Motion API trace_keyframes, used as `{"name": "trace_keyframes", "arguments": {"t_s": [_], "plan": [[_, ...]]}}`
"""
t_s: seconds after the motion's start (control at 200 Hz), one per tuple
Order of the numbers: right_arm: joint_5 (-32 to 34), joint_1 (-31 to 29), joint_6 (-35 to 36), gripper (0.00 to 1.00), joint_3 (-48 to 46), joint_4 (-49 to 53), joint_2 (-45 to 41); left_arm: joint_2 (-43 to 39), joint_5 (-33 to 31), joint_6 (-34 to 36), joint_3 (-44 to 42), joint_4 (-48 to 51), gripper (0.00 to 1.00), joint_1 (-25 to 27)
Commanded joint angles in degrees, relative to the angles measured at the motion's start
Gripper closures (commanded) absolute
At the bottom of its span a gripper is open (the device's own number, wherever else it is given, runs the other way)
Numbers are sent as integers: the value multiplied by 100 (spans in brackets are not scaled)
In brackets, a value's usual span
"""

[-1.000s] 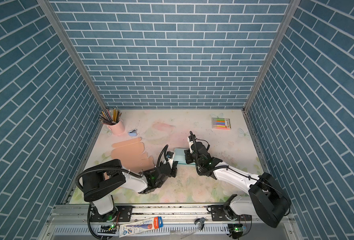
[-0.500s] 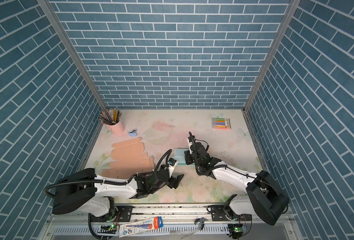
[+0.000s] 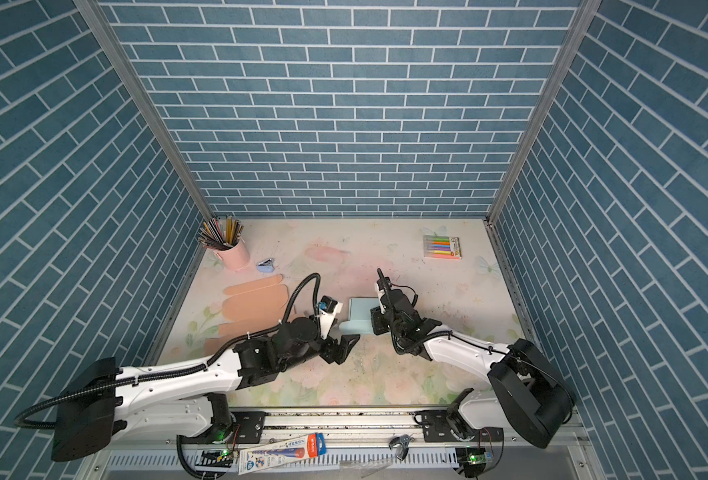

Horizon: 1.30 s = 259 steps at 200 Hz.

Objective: Fold the paper box

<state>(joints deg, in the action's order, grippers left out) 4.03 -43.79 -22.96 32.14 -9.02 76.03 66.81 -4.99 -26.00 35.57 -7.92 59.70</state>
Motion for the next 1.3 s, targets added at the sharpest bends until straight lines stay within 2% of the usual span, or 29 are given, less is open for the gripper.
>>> {"name": "trace_keyframes", "arguments": {"t_s": [0.0,0.17,0.33,0.465,0.605,0.675,0.76,1.0,1.29], "plan": [[-69,-26,-209,71,-84,7,30,120,807,-522,15,103,12,-664],[-46,-33,-233,71,-103,87,-60,847,1846,-665,96,-756,12,-1386],[6,-33,-222,71,-108,220,-237,1665,2240,-605,565,-1063,15,-1721],[48,-33,-234,70,18,509,-477,2268,2184,-474,976,-944,18,-1771],[-36,38,-264,62,237,869,-731,2687,2203,-529,1044,-1056,19,-1833],[-224,166,-333,55,369,1080,-774,2781,2211,-551,1023,-1112,20,-1833],[-585,438,-426,51,409,1200,-818,2851,2179,-556,995,-1159,21,-1832],[-1018,1004,-532,50,150,1316,-936,2930,2130,-555,886,-1241,21,-1843],[-1264,1145,-554,52,-130,1189,-838,2981,2184,-638,776,-1390,22,-1818]]}}
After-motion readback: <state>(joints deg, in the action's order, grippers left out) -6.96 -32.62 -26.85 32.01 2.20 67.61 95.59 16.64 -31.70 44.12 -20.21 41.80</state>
